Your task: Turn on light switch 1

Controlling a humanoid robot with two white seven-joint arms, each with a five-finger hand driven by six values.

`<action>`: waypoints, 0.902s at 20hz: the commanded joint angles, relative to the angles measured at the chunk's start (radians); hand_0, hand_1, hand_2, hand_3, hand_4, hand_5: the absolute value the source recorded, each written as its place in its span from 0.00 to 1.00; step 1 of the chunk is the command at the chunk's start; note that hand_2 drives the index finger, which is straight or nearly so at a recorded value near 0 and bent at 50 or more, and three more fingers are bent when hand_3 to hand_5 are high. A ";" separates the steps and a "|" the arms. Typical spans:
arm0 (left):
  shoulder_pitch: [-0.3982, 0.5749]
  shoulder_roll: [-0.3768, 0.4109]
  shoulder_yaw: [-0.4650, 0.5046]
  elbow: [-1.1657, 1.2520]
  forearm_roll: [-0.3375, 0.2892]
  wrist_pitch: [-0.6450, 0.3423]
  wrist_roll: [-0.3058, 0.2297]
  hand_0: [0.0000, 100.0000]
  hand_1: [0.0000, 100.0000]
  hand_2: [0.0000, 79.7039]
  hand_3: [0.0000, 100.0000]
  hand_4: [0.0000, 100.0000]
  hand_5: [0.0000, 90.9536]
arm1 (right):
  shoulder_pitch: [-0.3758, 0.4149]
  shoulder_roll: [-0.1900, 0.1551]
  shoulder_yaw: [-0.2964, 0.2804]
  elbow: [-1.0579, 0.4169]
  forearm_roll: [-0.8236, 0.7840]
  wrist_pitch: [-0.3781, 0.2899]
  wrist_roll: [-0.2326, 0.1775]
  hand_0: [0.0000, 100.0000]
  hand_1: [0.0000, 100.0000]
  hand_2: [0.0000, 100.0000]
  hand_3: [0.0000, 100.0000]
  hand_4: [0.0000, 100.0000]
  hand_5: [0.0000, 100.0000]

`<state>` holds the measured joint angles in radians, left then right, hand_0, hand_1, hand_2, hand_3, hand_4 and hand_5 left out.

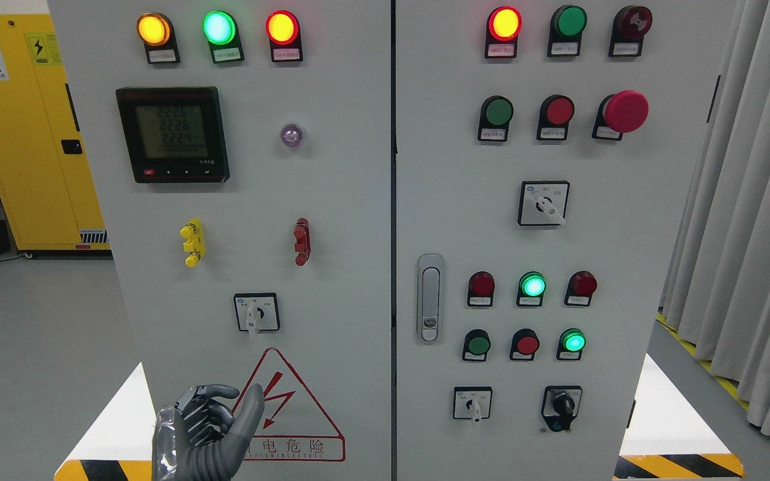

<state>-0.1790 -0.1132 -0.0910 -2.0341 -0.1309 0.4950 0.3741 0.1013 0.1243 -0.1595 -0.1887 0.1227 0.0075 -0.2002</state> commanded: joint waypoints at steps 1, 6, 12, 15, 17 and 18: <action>-0.030 -0.014 -0.009 0.000 -0.001 0.016 0.011 0.20 0.75 0.73 0.89 0.88 0.94 | 0.000 0.000 0.000 0.000 0.000 0.000 0.001 0.00 0.50 0.04 0.00 0.00 0.00; -0.045 -0.016 -0.009 0.000 -0.003 0.028 0.025 0.20 0.75 0.72 0.89 0.88 0.94 | 0.000 0.000 0.000 0.000 0.000 0.000 -0.001 0.00 0.50 0.04 0.00 0.00 0.00; -0.063 -0.016 -0.007 0.002 -0.001 0.033 0.029 0.20 0.74 0.71 0.89 0.88 0.94 | 0.000 0.000 0.000 0.000 0.000 0.000 0.001 0.00 0.50 0.04 0.00 0.00 0.00; -0.069 -0.017 -0.003 0.002 -0.001 0.034 0.029 0.20 0.74 0.71 0.89 0.88 0.94 | 0.000 0.000 0.000 0.000 0.000 0.000 0.001 0.00 0.50 0.04 0.00 0.00 0.00; -0.077 -0.017 -0.001 0.005 -0.001 0.042 0.028 0.20 0.74 0.71 0.89 0.88 0.94 | 0.000 0.000 0.000 0.000 0.000 0.000 0.001 0.00 0.50 0.04 0.00 0.00 0.00; -0.083 -0.019 -0.001 0.011 -0.001 0.043 0.028 0.20 0.74 0.71 0.89 0.88 0.94 | 0.000 0.000 0.000 0.000 0.000 0.000 0.001 0.00 0.50 0.04 0.00 0.00 0.00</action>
<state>-0.2424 -0.1262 -0.0956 -2.0327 -0.1321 0.5333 0.4033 0.1012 0.1243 -0.1595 -0.1887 0.1227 0.0075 -0.2002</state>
